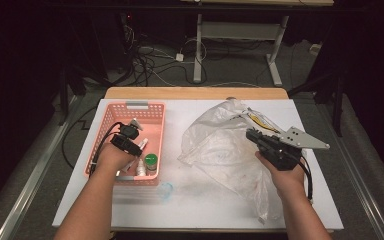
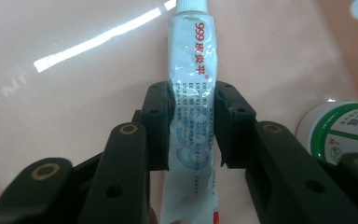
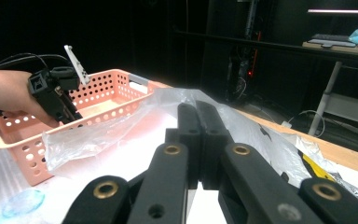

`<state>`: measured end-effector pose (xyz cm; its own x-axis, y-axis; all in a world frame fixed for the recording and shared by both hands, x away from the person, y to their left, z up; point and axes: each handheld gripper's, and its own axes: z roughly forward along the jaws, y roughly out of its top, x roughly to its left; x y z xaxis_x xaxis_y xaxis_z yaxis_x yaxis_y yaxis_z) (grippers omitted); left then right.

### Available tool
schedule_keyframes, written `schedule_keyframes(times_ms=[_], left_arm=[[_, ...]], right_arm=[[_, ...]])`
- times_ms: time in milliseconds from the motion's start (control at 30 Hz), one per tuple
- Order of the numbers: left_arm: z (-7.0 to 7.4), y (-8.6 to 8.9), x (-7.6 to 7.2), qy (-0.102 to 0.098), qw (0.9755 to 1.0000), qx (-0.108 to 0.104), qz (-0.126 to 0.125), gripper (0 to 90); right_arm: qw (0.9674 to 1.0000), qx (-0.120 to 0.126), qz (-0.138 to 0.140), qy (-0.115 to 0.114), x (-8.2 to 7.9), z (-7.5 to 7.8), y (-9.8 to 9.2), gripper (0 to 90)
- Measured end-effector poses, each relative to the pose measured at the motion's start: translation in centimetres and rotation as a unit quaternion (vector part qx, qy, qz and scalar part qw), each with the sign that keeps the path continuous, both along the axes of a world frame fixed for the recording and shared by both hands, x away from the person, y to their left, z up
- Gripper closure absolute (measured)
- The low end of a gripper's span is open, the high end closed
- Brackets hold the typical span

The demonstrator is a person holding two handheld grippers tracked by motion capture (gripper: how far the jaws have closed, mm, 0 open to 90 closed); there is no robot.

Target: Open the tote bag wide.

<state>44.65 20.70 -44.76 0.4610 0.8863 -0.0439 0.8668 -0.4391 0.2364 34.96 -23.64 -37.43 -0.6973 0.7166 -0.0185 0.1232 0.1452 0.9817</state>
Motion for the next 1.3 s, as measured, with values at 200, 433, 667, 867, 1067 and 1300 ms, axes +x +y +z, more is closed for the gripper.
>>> schedule_keyframes(times_ms=[200, 433, 667, 867, 1067, 1300], left_arm=[[0.0, 0.1, -0.1, -0.006, 1.0, -0.005, 0.0, 67.5], [0.0, -0.1, -0.3, -0.021, 0.9997, 0.005, -0.011, 67.6], [0.1, -0.3, -0.5, -0.041, 0.9991, 0.01, -0.01, 67.6], [0.3, 0.1, -0.6, -0.049, 0.9987, -0.01, -0.004, 67.6], [0.5, 0.4, -1.0, -0.074, 0.9966, -0.036, -0.001, 67.6], [1.2, 1.0, -1.6, -0.122, 0.9898, -0.073, 0.007, 67.5]], right_arm=[[1.0, 0.001, 0.001, -0.002, 0.0, 0.0, 0.0, 90.0], [1.0, 0.001, 0.004, 0.0, 0.0, 0.1, 0.0, 90.0], [1.0, 0.008, -0.001, -0.001, 0.0, 0.2, -0.4, 90.0], [1.0, 0.009, -0.003, -0.002, 0.1, 0.2, -0.5, 90.0], [1.0, 0.007, -0.001, -0.002, 0.1, 0.1, -0.5, 90.0], [1.0, 0.008, -0.004, 0.0, 0.2, 0.0, -0.5, 90.0]])
